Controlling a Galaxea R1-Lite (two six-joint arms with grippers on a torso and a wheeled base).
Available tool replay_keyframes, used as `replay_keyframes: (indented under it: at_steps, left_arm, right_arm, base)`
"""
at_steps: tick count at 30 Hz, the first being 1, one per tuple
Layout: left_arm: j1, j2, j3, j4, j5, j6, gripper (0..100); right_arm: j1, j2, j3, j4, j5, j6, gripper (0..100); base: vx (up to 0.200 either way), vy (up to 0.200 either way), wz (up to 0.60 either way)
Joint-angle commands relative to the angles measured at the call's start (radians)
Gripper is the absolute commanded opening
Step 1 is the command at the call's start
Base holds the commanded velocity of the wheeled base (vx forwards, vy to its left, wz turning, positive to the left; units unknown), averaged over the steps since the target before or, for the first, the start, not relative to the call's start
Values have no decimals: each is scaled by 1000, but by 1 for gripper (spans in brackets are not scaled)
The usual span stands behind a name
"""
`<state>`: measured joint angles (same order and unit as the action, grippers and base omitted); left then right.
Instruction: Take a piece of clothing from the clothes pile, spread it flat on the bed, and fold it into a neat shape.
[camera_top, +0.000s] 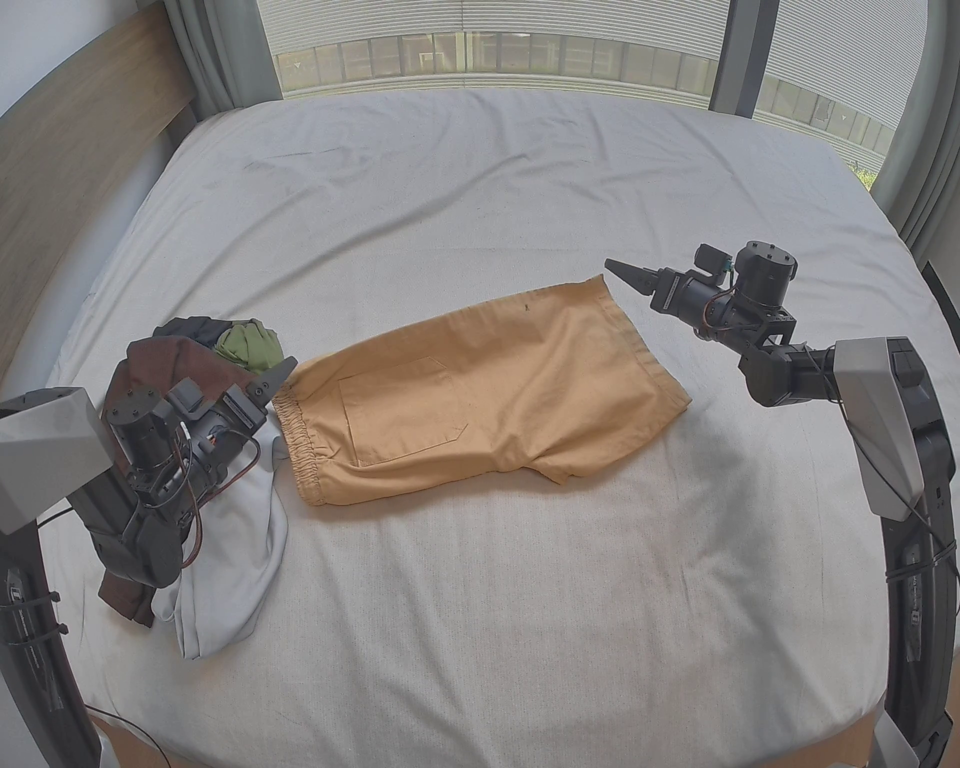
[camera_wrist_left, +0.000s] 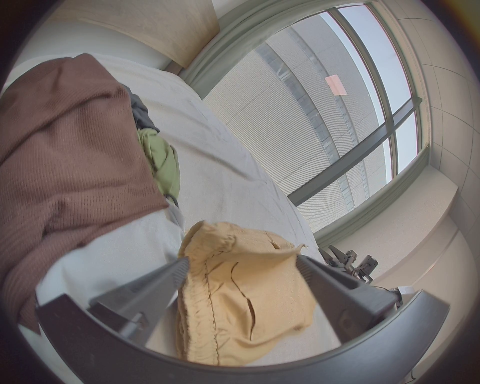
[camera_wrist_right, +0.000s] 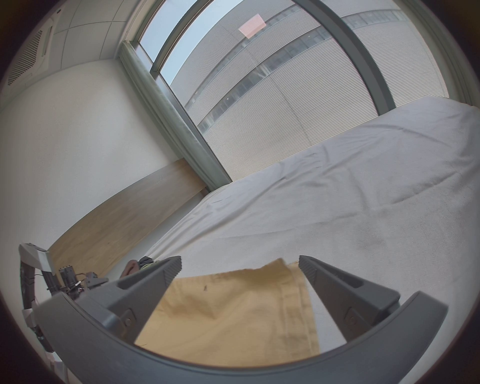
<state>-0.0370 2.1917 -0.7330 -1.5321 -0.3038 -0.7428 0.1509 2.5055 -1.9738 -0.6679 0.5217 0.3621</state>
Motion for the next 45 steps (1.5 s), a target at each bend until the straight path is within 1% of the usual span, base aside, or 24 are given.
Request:
replay_keyframes:
  at_steps: [1, 5, 6, 7, 8, 9, 10, 12, 15, 16, 17, 19, 20, 21, 25, 29, 32, 39, 45]
  left_arm:
    - [3, 6, -42, 6, 17, -4, 100]
    - [3, -4, -39, 13, 17, -6, 100]
    - [2, -15, -31, 21, 15, -7, 100]
    - [0, -24, -28, 30, 15, -7, 100]
    - [0, -27, -26, 32, 15, -7, 100]
    - [-4, -41, -19, 43, 14, -7, 100]
    - [-11, -56, -3, 46, 11, -9, 100]
    - [-20, -64, 12, 40, 11, -10, 100]
    - [-43, -72, 30, 20, 12, -9, 100]
    - [-43, -72, 30, 20, 12, -9, 100]
    - [-57, -84, 41, -2, 12, -9, 100]
    - [-69, -95, 67, -11, 11, -7, 100]
    - [-70, -96, 70, -11, 11, -7, 100]
    - [-84, -136, 98, -11, -6, -7, 100]
    - [-95, -167, 127, -11, -47, -7, 100]
    - [-115, -176, 144, -11, -47, -3, 100]
    - [-130, -173, 149, -11, -46, -1, 100]
    - [-138, -175, 156, -11, -44, 2, 100]
    - [-155, -170, 170, -11, -44, 26, 100]
  right_arm:
    - [-1, 27, -26, -4, -15, 0, 100]
    - [3, -53, 90, -9, -14, 0, 100]
    - [6, -102, 168, -22, -14, 0, 100]
    - [7, -132, 220, -33, -14, 0, 100]
    - [7, -137, 230, -36, -14, 0, 100]
    - [10, -175, 303, -52, -14, 0, 100]
    - [15, -232, 420, -84, -14, 0, 100]
    - [19, -275, 518, -121, -14, 1, 100]
    - [32, -343, 685, -223, -12, 12, 100]
    - [32, -343, 685, -223, -12, 12, 100]
    - [39, -386, 796, -289, -6, 26, 100]
    - [53, -425, 902, -345, 0, 55, 100]
    - [55, -427, 908, -346, 0, 57, 100]
    - [69, -442, 964, -371, -2, 69, 100]
    - [78, -445, 1035, -395, -3, 67, 100]
    - [85, -442, 1086, -418, -3, 64, 100]
    - [82, -445, 1087, -395, -2, 66, 100]
    - [87, -435, 1127, -368, -2, 66, 100]
    - [113, -415, 1133, -366, -2, 66, 100]
  base:
    - [0, 0, 0]
    - [0, 0, 0]
    - [0, 0, 0]
    - [0, 0, 0]
    - [0, 0, 0]
    - [0, 0, 0]
    - [0, 0, 0]
    - [0, 0, 0]
    - [0, 0, 0]
    - [0, 0, 0]
    - [0, 0, 0]
    - [0, 0, 0]
    - [0, 0, 0]
    - [0, 0, 0]
    - [0, 0, 0]
    - [0, 0, 0]
    - [0, 0, 0]
    - [0, 0, 0]
    - [0, 0, 0]
